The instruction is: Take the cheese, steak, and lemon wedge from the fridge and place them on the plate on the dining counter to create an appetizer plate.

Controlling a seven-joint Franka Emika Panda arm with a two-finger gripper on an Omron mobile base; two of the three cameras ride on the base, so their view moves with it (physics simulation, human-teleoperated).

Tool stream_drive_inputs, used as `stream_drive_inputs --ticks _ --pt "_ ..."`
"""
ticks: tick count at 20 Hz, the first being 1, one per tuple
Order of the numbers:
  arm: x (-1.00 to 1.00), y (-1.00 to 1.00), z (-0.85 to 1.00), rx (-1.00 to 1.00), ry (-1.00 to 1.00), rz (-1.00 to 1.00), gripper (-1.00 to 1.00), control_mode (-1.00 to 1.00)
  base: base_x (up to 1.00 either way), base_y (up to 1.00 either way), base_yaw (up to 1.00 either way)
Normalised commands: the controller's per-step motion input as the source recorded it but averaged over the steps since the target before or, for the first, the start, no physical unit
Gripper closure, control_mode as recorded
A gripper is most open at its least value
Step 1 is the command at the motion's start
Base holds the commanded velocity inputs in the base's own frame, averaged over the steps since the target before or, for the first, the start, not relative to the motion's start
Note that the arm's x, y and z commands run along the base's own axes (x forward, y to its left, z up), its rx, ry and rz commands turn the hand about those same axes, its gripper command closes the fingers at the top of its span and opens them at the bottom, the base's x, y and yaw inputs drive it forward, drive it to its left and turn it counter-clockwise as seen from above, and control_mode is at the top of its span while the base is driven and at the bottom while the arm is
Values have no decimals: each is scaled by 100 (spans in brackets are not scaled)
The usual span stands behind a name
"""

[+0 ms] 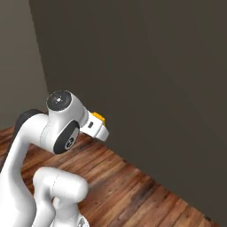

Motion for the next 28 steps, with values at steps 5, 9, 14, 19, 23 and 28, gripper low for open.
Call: stream_drive_inputs --ticks 5,9,14,19,23,28 --pt "0 0 0 0 0 0 100 100 10 26 75" --pt "0 0 0 0 0 0 100 100 8 22 77" --pt "0 0 0 0 0 0 100 100 25 10 79" --pt "0 0 0 0 0 0 100 100 33 3 79" --pt "0 0 0 0 0 0 100 100 39 0 74" --pt "0 0 0 0 0 0 100 100 38 0 69"
